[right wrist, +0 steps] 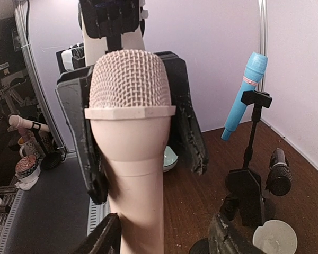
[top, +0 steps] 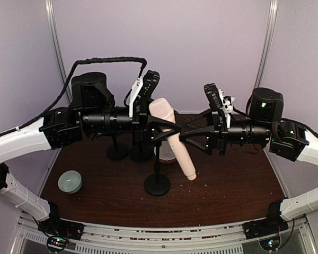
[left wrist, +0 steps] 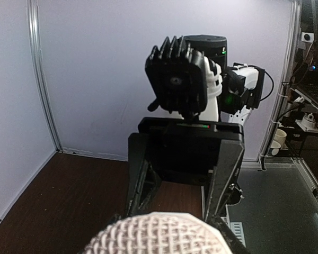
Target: Attach the microphones to the stand
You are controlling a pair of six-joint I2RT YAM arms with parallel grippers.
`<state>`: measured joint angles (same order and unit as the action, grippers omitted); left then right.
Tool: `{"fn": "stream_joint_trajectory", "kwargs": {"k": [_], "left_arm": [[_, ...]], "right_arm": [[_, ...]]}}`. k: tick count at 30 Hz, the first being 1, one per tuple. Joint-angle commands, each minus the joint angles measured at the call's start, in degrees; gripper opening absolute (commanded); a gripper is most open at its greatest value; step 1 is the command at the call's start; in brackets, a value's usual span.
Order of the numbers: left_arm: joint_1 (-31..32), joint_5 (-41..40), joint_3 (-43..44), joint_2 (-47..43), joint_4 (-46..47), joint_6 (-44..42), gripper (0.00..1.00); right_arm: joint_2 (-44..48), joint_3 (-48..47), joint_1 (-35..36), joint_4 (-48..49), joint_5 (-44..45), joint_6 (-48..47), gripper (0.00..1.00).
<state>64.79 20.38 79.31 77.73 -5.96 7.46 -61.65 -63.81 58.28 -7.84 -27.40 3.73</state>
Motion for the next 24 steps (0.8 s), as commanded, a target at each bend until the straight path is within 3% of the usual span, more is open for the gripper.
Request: {"fn": "stream_joint_trajectory", "kwargs": {"k": [1, 9, 14, 15, 18, 20, 24], "left_arm": [[-0.28, -1.79, 3.11, 0.87, 0.14, 1.20, 0.22], [-0.28, -2.86, 3.47, 1.27, 0.11, 1.41, 0.21], [-0.28, -2.76, 3.83, 1.66, 0.56, 1.91, 0.22], [-0.28, -3.00, 3.84, 1.67, 0.52, 2.00, 0.27], [-0.28, -5.97, 3.42, 1.24, 0.37, 2.12, 0.60], [-0.28, -9.00, 2.17, 0.25, 1.11, 2.43, 0.75], [-0.28, -10.49, -2.10, -3.47, 5.15, 2.44, 0.83]], "right_arm": [[-2.95, -2.69, 0.73, -6.70, 0.25, -1.73, 0.58], [-5.06, -3.87, 2.04, -6.58, -1.72, -0.49, 0.64], [-5.44, -3.60, 2.43, -5.73, -0.06, 0.20, 0.54], [-5.50, -3.54, 2.46, -5.58, 0.39, 0.22, 0.48], [-4.69, -2.81, 2.38, -3.77, 1.12, 0.75, 0.34], [-3.72, -1.83, 1.97, -1.26, 1.10, 1.52, 0.28], [-1.42, 1.34, 0.30, 6.66, -1.25, 4.37, 0.22]]}}
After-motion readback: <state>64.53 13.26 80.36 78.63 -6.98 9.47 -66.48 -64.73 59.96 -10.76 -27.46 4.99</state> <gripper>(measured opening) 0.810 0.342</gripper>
